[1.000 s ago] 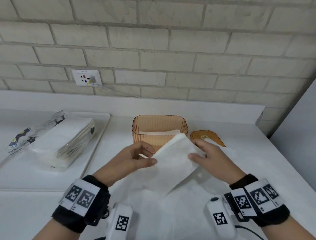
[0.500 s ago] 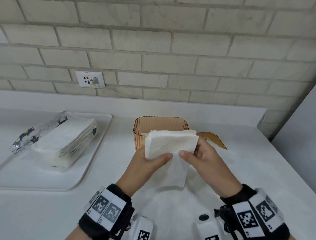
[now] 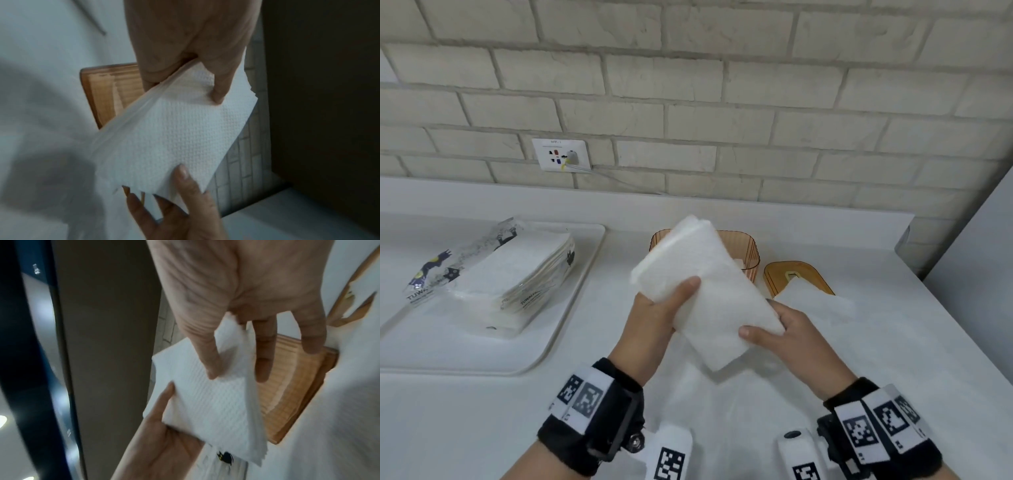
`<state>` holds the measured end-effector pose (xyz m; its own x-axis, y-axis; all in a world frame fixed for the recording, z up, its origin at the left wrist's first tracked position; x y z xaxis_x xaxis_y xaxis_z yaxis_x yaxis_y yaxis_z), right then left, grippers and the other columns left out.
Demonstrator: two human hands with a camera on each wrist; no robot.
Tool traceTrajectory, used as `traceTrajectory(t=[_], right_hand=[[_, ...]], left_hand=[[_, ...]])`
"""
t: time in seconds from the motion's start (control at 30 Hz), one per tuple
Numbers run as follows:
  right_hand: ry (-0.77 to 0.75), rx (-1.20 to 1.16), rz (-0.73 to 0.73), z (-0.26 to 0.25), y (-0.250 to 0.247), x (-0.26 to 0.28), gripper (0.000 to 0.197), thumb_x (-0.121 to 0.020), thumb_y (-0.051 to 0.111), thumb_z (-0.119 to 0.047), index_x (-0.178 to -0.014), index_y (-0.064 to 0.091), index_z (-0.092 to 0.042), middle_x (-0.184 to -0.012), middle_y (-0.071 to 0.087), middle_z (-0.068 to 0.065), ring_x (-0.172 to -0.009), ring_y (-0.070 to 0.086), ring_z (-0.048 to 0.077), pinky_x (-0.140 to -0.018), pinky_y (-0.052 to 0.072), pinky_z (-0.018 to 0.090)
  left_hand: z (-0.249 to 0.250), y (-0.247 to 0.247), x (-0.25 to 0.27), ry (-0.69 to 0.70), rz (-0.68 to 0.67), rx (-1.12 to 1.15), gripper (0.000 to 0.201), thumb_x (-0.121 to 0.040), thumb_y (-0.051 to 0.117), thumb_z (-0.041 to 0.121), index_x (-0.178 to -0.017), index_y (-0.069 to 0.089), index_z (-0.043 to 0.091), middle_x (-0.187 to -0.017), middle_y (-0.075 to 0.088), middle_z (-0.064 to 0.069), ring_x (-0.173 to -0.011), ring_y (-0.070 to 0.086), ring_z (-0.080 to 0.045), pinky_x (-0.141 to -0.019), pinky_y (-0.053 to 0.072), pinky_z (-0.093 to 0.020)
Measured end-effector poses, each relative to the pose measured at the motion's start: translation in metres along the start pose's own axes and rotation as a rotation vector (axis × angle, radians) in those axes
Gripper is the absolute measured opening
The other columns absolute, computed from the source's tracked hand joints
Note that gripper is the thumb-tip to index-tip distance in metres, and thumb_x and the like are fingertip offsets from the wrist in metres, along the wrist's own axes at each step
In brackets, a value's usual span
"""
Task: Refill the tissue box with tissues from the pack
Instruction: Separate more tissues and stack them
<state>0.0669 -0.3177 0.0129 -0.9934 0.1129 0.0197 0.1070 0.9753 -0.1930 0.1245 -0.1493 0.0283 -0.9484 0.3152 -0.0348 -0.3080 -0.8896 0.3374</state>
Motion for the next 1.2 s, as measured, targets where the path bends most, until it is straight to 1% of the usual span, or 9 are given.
traceTrajectory(t=[0.17, 0.27, 0.4, 0.47, 0.6, 0.8, 0.93, 1.07, 1.2], right_hand=[[-0.006, -0.371, 0.027, 0.011, -0.018, -0.006, 0.073, -0.044, 0.089, -0.044, -0.107, 0.064, -0.016, -0.105, 0.072, 0.004, -0.099, 0.068, 0.018, -0.083, 0.056, 0.027], [-0.039, -0.297, 0.036, 0.005, -0.019, -0.007, 0.046, -0.065, 0.077, -0.035, -0.106, 0.061, -0.019, -0.097, 0.073, 0.000, -0.093, 0.069, 0.016, -0.076, 0.055, 0.023], [-0.042, -0.108, 0.029, 0.006, -0.020, -0.008, 0.014, -0.091, 0.054, -0.011, -0.100, 0.052, -0.023, -0.081, 0.070, -0.006, -0.078, 0.066, 0.004, -0.068, 0.048, 0.013], [0.024, 0.024, -0.013, 0.024, -0.016, -0.005, 0.021, -0.092, 0.054, -0.011, -0.109, 0.049, -0.022, -0.087, 0.070, -0.006, -0.079, 0.066, 0.002, -0.067, 0.049, 0.013], [0.100, 0.291, -0.062, 0.058, -0.010, -0.005, 0.039, -0.091, 0.056, -0.013, -0.128, 0.045, -0.022, -0.116, 0.063, -0.008, -0.109, 0.059, 0.007, -0.099, 0.046, 0.030], [0.079, 0.275, -0.034, 0.047, -0.017, -0.014, 0.035, -0.092, 0.055, -0.014, -0.123, 0.047, -0.027, -0.114, 0.062, -0.012, -0.107, 0.056, 0.001, -0.088, 0.044, 0.016], [0.072, 0.387, -0.080, 0.050, -0.013, -0.013, 0.035, -0.093, 0.053, -0.019, -0.127, 0.047, -0.024, -0.117, 0.061, -0.010, -0.112, 0.055, 0.007, -0.096, 0.044, 0.023], [0.001, 0.299, -0.006, 0.035, -0.016, -0.012, 0.030, -0.093, 0.052, -0.012, -0.120, 0.051, -0.025, -0.111, 0.064, -0.009, -0.105, 0.059, 0.002, -0.080, 0.045, 0.007], [0.004, 0.262, 0.023, 0.035, -0.020, -0.011, 0.031, -0.089, 0.059, -0.009, -0.107, 0.047, -0.031, -0.107, 0.061, -0.006, -0.099, 0.061, 0.010, -0.080, 0.050, 0.018]], left_hand=[[-0.020, -0.038, 0.004, -0.050, 0.084, -0.024, 0.048, -0.064, 0.079, 0.033, -0.108, 0.066, 0.019, -0.106, 0.073, 0.000, -0.100, 0.069, -0.019, -0.073, 0.057, -0.030], [-0.030, -0.039, 0.009, -0.142, -0.042, -0.229, 0.047, -0.064, 0.082, 0.031, -0.106, 0.070, 0.014, -0.103, 0.074, -0.005, -0.094, 0.071, -0.022, -0.079, 0.057, -0.035], [-0.034, -0.033, 0.006, -0.146, -0.174, -0.552, 0.031, -0.079, 0.076, 0.017, -0.108, 0.068, 0.024, -0.102, 0.074, 0.008, -0.096, 0.070, -0.009, -0.088, 0.053, -0.027], [-0.045, -0.032, 0.006, -0.198, -0.235, -0.644, 0.027, -0.080, 0.076, 0.017, -0.103, 0.068, 0.028, -0.097, 0.074, 0.014, -0.091, 0.070, -0.004, -0.084, 0.053, -0.021], [-0.059, -0.031, 0.004, -0.210, -0.251, -0.738, 0.012, -0.085, 0.070, 0.018, -0.089, 0.065, 0.028, -0.073, 0.071, 0.023, -0.070, 0.066, 0.007, -0.062, 0.048, -0.008], [-0.058, -0.034, -0.002, -0.157, -0.166, -0.715, 0.014, -0.088, 0.067, 0.027, -0.097, 0.067, 0.017, -0.090, 0.073, 0.002, -0.073, 0.068, -0.002, -0.064, 0.050, -0.013], [-0.060, -0.036, -0.001, -0.159, -0.168, -0.715, 0.012, -0.089, 0.065, 0.027, -0.098, 0.067, 0.021, -0.092, 0.073, 0.001, -0.079, 0.069, -0.006, -0.072, 0.053, -0.018], [-0.046, -0.036, -0.002, -0.064, -0.115, -0.660, 0.015, -0.088, 0.066, 0.024, -0.103, 0.067, 0.023, -0.092, 0.074, 0.005, -0.081, 0.068, -0.003, -0.071, 0.051, -0.015], [-0.040, -0.038, -0.004, -0.014, -0.135, -0.689, 0.016, -0.085, 0.070, 0.019, -0.094, 0.067, 0.031, -0.090, 0.070, 0.007, -0.072, 0.063, -0.002, -0.066, 0.047, -0.013]])
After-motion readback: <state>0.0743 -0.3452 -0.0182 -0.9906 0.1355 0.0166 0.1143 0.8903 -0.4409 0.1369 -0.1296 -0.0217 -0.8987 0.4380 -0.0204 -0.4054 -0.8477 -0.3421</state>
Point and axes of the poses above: each hand's wrist, its own x-axis away from the middle knuckle, its own y-axis out of the palm, z = x × y, the point moved 9 cm from there along -x, towards the middle knuckle
